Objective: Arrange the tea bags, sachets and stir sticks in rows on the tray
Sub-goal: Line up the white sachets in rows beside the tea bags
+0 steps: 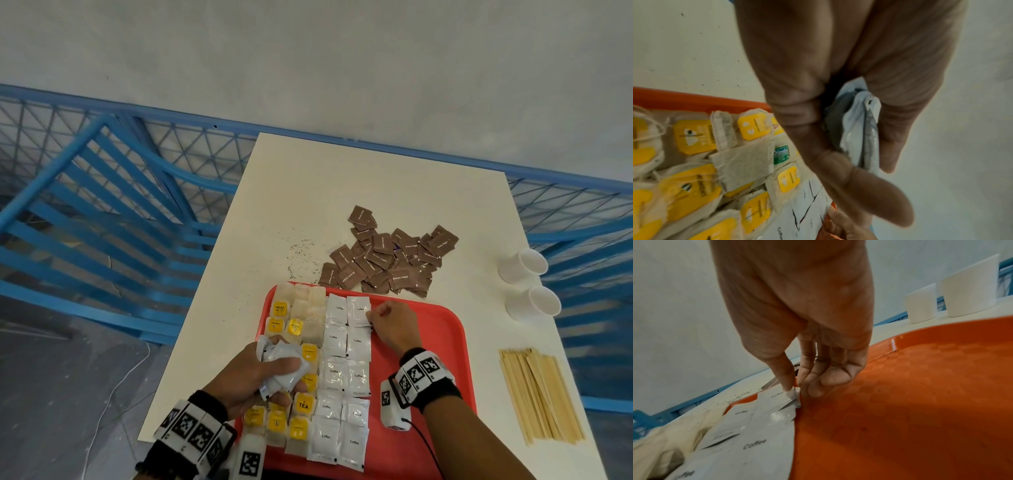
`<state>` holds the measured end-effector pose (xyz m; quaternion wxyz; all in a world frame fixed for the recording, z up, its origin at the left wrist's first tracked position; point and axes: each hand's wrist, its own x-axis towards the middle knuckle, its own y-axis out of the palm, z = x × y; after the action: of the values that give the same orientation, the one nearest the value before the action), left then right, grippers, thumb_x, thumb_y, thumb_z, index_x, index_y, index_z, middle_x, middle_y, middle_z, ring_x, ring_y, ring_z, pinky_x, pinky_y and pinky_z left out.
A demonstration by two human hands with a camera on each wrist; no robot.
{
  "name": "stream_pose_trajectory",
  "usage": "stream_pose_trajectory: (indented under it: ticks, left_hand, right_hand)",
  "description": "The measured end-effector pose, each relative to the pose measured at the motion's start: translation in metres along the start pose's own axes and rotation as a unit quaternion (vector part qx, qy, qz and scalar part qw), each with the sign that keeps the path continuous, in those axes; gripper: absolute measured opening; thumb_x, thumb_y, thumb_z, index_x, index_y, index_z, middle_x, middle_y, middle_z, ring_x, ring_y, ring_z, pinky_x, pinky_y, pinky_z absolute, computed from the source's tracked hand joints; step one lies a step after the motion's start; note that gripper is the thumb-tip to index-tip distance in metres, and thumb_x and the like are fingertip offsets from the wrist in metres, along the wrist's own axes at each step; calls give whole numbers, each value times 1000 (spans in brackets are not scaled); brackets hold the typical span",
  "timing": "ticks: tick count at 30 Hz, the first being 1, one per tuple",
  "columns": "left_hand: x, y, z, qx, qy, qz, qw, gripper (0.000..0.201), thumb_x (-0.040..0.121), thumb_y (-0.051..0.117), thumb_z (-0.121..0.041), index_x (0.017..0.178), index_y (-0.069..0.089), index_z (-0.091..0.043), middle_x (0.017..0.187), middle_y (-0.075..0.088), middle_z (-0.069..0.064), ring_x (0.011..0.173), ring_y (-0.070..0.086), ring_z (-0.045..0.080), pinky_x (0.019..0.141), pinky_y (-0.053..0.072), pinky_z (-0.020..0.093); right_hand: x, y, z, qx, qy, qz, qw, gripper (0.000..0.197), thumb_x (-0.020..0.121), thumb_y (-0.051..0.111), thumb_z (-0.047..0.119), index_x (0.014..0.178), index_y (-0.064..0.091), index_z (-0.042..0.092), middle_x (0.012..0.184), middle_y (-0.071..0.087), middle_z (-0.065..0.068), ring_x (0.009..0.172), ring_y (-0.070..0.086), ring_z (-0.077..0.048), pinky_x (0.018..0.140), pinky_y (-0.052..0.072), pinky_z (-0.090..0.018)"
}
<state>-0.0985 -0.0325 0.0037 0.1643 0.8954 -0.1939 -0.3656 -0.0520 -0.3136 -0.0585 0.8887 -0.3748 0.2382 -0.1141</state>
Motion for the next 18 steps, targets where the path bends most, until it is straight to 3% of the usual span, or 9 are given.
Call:
stream_pose_trajectory:
  ticks: [4, 8, 11, 13, 16, 18]
  left_hand:
    - [-1, 4, -3, -8, 3, -2, 1000, 97, 34, 103, -34, 112, 57, 2, 84, 71, 23, 68, 72, 34, 43, 56, 32]
    - [-1, 4, -6, -3, 1, 1, 1000, 96, 39, 102, -34, 116, 57, 3, 88, 70, 28, 71, 72, 35, 44, 56, 32]
    - [-1, 4, -6, -7, -3, -5, 1000, 95, 42, 101, -33, 117, 57, 6, 90, 69, 29, 71, 72, 35, 44, 56, 32]
    - [1, 4, -6, -16, -2, -12, 1000, 86, 51, 97, -30, 117, 58, 8, 90, 69, 29, 71, 72, 34, 44, 56, 32]
    - [3, 7, -7, -63, 0, -21, 998, 50, 81, 81, -18, 118, 57, 7, 94, 68, 30, 78, 72, 37, 46, 57, 33]
    - [6, 14, -9, -86, 6, -20, 996, 41, 87, 69, -11, 121, 56, 8, 96, 68, 30, 82, 71, 39, 48, 58, 34]
  right_hand:
    - [-2, -1, 1, -5, -2, 13, 1000, 20, 86, 68, 19, 73, 69, 4, 74, 71, -4, 67, 59, -13, 53, 38, -15]
    - [-5, 1, 0, -3, 0, 6, 1000, 24, 87, 68, 20, 71, 67, 1, 72, 70, -9, 63, 57, -14, 58, 46, -23]
    - [-8, -2, 2, 5, -2, 6, 1000, 24, 89, 66, 20, 76, 67, 0, 72, 70, -9, 61, 54, -12, 54, 42, -19]
    - [-11, -5, 6, 13, -7, 7, 1000, 25, 89, 65, 20, 75, 67, 0, 71, 69, -9, 62, 55, -13, 53, 40, -18]
    - [-28, -17, 25, 61, -52, -7, 997, 22, 89, 68, 25, 70, 68, 14, 67, 66, 4, 64, 56, -9, 58, 42, -18]
    - [-52, -30, 47, 127, -93, 57, 986, 20, 89, 70, 36, 75, 70, 21, 71, 69, 2, 61, 59, -7, 59, 47, -19]
